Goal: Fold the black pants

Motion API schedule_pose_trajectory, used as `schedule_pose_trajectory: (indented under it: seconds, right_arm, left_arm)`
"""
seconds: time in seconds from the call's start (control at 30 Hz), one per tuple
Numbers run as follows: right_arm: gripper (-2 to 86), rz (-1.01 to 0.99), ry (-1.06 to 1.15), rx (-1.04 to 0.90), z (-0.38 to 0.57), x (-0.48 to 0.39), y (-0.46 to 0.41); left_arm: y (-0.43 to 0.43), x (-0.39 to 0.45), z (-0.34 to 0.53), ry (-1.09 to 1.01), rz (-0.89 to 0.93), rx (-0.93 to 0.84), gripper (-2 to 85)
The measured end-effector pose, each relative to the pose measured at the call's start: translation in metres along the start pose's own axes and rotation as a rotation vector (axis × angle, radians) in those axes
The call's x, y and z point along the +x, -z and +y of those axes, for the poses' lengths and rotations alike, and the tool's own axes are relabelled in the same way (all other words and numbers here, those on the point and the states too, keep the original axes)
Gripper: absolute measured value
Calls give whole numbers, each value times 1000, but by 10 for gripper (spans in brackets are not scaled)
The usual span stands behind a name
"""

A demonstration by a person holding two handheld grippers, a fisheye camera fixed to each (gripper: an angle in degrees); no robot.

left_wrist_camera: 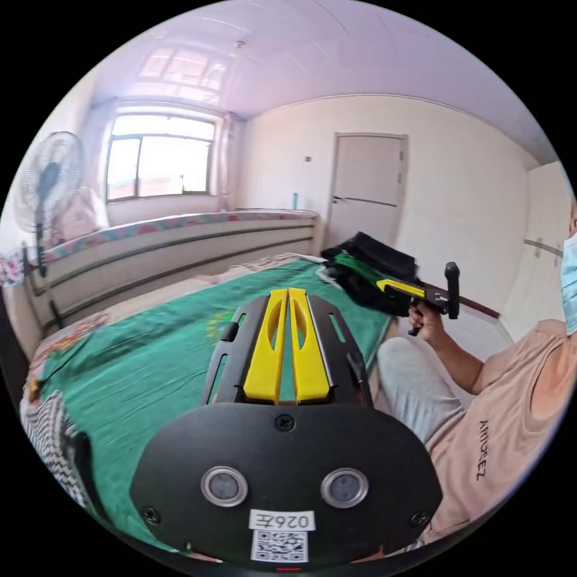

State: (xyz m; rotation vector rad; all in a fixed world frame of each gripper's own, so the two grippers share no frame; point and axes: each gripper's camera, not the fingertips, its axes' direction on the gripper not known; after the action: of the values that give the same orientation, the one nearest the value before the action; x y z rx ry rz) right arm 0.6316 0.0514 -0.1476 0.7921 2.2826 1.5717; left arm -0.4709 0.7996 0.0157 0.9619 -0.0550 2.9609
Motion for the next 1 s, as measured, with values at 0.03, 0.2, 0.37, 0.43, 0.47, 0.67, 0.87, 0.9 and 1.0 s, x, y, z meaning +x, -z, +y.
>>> schedule_pose_trajectory:
  seconds: [0.03, 0.2, 0.37, 0.43, 0.47, 0.67, 0.87, 0.9, 1.0]
  right_arm:
    - [-7, 45, -36, 8, 1, 17, 9]
    - [23, 257, -345, 45, 10, 156, 79]
    - [47, 289, -500, 113, 8, 236, 121]
    - [59, 314, -531, 144, 3, 258, 132]
    - [69, 327, -543, 153, -1, 272, 137]
    - [92, 303, -558, 147, -22, 317, 150]
    - [77, 348, -528, 165, -35, 324, 178]
    - [78, 344, -530, 179, -36, 325, 185]
    - [92, 323, -523, 200, -41, 324, 203]
  left_arm:
    - [-53, 21, -22, -25, 90, -1, -9]
    - [-253, 100, -118, -60, 379, -26, 2]
    - [-442, 182, -227, -127, 445, -67, 77]
    - [-499, 209, -260, -174, 441, -88, 107]
    - [-536, 226, -279, -209, 418, -111, 126]
    - [-683, 280, -348, -225, 315, -136, 157]
    - [-781, 320, -388, -223, 236, -139, 233]
    - [-789, 325, -390, -237, 237, -152, 230]
    - [-808, 351, -397, -315, 204, -154, 170]
